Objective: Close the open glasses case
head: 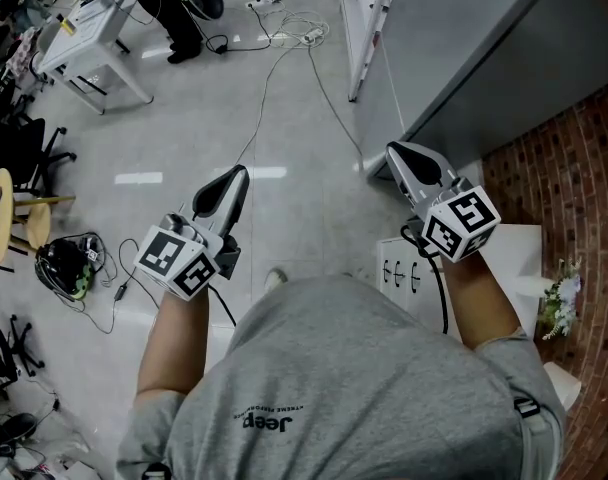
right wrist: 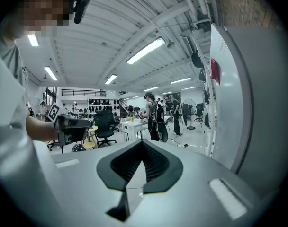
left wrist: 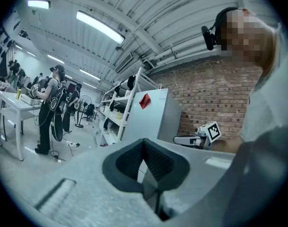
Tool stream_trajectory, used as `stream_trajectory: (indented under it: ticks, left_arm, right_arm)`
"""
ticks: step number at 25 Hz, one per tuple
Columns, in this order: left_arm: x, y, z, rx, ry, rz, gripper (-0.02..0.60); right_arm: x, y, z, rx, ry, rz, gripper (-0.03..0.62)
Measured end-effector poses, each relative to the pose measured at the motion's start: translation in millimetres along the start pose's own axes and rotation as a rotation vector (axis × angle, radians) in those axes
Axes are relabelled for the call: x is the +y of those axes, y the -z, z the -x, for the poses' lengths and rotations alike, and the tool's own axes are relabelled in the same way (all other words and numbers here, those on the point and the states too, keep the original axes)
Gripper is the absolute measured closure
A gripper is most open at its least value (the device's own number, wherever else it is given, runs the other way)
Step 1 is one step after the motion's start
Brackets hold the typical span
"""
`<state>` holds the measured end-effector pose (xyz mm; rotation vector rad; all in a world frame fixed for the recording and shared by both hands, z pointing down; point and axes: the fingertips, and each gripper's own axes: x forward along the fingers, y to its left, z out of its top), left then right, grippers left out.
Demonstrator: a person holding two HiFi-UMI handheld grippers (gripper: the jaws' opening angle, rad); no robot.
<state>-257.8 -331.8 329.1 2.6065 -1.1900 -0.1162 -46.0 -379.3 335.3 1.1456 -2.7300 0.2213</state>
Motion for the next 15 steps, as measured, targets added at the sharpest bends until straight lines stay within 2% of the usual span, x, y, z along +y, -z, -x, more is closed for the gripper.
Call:
stream_trajectory:
  ticks: [15]
  left_arm:
    - [-5.4, -0.9, -1.7, 0.005, 0.011, 0.001, 0.584]
  right_arm:
    - [-0.1, -0.6, 1.0, 0.001, -0.007, 0.006, 0.586]
